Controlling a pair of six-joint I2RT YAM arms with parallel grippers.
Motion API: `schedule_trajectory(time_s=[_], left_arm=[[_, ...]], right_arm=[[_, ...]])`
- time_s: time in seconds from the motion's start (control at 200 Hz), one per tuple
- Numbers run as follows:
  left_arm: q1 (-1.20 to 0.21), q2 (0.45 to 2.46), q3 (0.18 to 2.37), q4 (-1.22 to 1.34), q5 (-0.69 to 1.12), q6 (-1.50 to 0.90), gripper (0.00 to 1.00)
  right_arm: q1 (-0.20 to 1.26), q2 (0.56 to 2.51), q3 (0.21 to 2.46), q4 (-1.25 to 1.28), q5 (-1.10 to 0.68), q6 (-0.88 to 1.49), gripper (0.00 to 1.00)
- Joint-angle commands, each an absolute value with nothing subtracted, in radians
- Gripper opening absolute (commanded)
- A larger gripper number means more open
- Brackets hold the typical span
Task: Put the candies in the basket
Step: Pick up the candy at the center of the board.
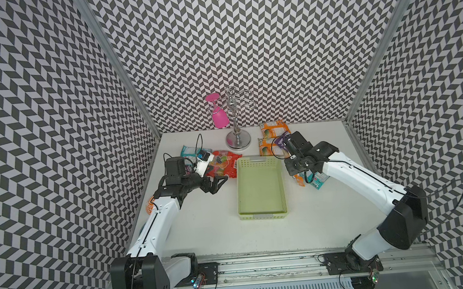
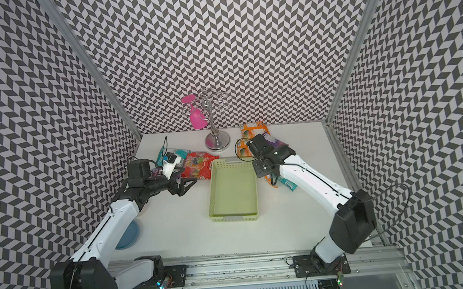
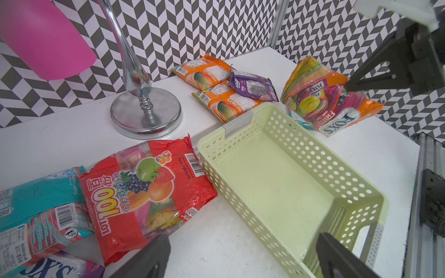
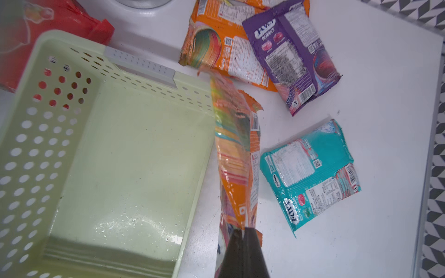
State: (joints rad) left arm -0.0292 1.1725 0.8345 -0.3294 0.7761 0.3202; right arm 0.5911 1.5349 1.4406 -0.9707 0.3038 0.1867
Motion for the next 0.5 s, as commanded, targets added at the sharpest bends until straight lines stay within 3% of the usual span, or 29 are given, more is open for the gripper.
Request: schedule_trajectory(time_s=[0.0,0.496], left_arm=[[-0.021,1.160,0.842,-0.312,0.792,0.316,0.99],[-0.021,1.149,0.851,-0.321,0.792,0.316,0.99]], right_arm=[[0.588,1.473,1.507,-0.946,0.329,0.072,0.00],[0.700,1.332,1.425,-0.558,0.055,-0.487,0.00]])
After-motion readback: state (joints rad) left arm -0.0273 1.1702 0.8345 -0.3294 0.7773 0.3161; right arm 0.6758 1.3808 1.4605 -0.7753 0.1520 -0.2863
